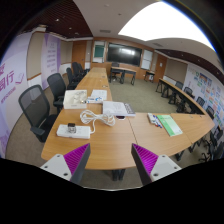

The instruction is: Unplug charger

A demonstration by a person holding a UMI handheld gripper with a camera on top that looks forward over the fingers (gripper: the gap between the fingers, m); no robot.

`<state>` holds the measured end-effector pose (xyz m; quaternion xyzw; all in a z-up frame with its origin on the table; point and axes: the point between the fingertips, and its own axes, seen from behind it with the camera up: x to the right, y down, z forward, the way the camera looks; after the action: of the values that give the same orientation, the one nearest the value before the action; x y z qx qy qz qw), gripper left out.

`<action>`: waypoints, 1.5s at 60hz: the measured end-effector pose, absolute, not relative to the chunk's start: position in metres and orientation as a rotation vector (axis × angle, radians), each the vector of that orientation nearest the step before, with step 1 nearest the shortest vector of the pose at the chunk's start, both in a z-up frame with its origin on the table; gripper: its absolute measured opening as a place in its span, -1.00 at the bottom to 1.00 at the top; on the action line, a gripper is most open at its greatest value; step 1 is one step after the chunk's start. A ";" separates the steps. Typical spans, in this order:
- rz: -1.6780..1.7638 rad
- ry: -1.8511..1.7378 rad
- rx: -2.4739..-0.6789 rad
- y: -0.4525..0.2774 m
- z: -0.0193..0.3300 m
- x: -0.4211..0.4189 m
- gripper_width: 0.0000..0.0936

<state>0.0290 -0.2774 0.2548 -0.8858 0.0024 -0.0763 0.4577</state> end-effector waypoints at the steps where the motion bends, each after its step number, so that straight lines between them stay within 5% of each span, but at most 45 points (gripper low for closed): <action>1: -0.188 0.007 -2.184 -0.277 0.254 0.028 0.82; 17: -0.184 -0.003 -2.224 -0.272 0.214 0.005 0.81; 31: -0.110 -0.023 -2.199 -0.239 0.137 -0.067 0.81; 61: -0.027 0.006 -2.120 -0.050 0.048 -0.168 0.73; 69: -0.030 -0.005 -2.107 -0.019 0.042 -0.167 0.51; 76: -0.055 -0.036 -2.110 -0.007 0.037 -0.166 -0.16; 90: -0.022 -0.031 -2.083 -0.004 0.059 -0.168 -0.38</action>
<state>-0.1682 -0.0045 0.0592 -0.8630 -0.0127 -0.0093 0.5050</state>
